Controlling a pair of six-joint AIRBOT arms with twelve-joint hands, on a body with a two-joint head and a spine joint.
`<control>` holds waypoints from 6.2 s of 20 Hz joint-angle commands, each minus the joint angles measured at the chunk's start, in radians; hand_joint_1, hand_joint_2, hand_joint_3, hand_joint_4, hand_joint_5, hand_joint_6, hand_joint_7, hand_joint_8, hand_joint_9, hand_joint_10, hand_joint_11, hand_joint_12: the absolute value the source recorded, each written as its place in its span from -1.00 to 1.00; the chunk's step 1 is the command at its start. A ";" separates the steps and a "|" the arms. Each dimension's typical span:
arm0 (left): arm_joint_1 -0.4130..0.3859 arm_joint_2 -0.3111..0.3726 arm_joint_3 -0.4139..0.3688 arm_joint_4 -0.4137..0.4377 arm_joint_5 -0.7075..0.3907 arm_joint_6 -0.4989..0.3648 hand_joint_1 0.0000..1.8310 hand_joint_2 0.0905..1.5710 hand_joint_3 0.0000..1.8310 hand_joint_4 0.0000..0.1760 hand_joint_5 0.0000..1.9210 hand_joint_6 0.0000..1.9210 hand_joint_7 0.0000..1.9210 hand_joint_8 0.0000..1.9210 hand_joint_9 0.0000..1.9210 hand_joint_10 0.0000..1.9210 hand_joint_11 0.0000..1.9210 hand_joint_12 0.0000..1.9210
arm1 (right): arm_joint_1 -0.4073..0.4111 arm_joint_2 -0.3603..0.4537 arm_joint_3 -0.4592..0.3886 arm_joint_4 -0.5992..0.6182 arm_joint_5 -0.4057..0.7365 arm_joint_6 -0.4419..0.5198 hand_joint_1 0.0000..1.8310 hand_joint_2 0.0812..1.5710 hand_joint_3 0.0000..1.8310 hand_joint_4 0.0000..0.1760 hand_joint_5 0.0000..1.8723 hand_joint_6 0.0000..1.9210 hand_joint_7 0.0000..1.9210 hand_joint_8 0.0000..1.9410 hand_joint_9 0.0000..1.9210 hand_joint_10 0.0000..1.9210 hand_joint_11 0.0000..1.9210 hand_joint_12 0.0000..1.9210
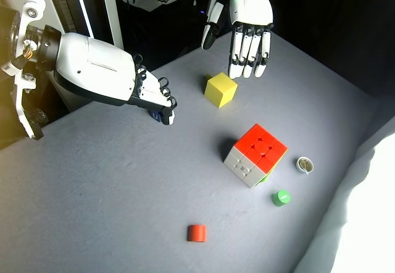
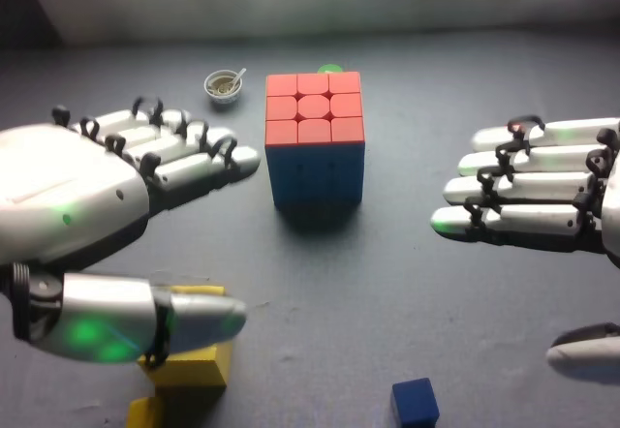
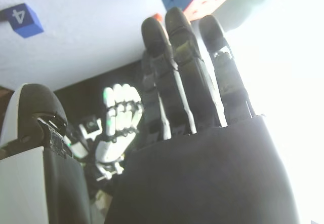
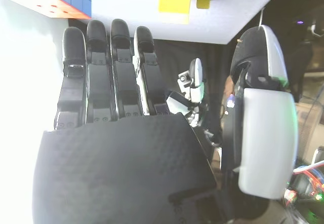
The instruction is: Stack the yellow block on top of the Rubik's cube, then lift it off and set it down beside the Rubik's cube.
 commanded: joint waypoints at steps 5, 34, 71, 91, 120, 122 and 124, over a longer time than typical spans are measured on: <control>-0.008 0.005 0.009 -0.001 -0.068 -0.001 -1.00 0.44 -0.99 -1.00 -0.95 -1.00 -0.98 -1.00 -0.98 -1.00 -1.00 -0.87 | 0.014 0.010 -0.003 0.024 0.042 0.004 -1.00 0.53 -0.98 -1.00 -0.95 -0.99 -0.97 -0.99 -1.00 -1.00 -1.00 -1.00; 0.064 -0.202 -0.035 -0.931 -0.176 0.880 0.10 0.28 -0.99 -1.00 -1.00 -1.00 -1.00 -1.00 -1.00 -1.00 -1.00 -0.86 | 0.015 0.008 -0.018 -0.010 0.042 0.003 -0.89 0.63 -1.00 -1.00 -0.82 -0.99 -0.84 -0.99 -0.92 -0.98 -0.98 -0.98; 0.120 -0.360 0.011 -1.099 -0.285 1.029 0.17 0.52 -1.00 -1.00 -0.63 -0.98 -0.56 -0.98 -0.58 -0.96 -0.97 -0.08 | 0.016 0.008 -0.018 -0.011 0.043 0.003 -0.91 0.64 -1.00 -1.00 -0.79 -0.99 -0.80 -0.99 -0.88 -0.99 -1.00 -0.86; -0.066 -0.368 0.079 -1.232 -0.128 1.187 0.37 0.39 -1.00 -1.00 0.02 -0.17 0.04 0.22 -0.14 0.06 -0.53 0.49 | 0.016 0.008 -0.018 -0.011 0.043 0.001 -0.88 0.63 -1.00 -1.00 -0.73 -1.00 -0.75 -1.00 -0.82 -0.99 -1.00 -0.71; -0.401 -0.475 0.424 -1.434 0.158 1.449 0.36 0.40 -1.00 -1.00 0.00 -0.12 0.02 0.25 -0.15 0.05 -0.55 0.53 | 0.016 0.008 -0.020 -0.011 0.043 0.000 -0.97 0.66 -1.00 -1.00 -0.76 -1.00 -0.77 -1.00 -0.81 -1.00 -1.00 -0.60; -0.409 -0.478 0.435 -1.430 0.160 1.450 0.35 0.41 -1.00 -1.00 -0.01 -0.10 0.01 0.25 -0.13 0.01 -0.56 0.56 | 0.016 0.008 -0.020 -0.011 0.043 0.000 -1.00 0.67 -1.00 -1.00 -0.80 -1.00 -0.81 -1.00 -0.85 -1.00 -1.00 -0.69; -0.422 -0.488 0.456 -1.422 0.171 1.450 0.36 0.42 -1.00 -1.00 -0.02 -0.10 -0.01 0.31 -0.16 0.06 -0.58 0.59 | 0.016 0.008 -0.020 -0.011 0.043 -0.001 -1.00 0.66 -1.00 -1.00 -0.79 -1.00 -0.80 -1.00 -0.85 -1.00 -1.00 -0.68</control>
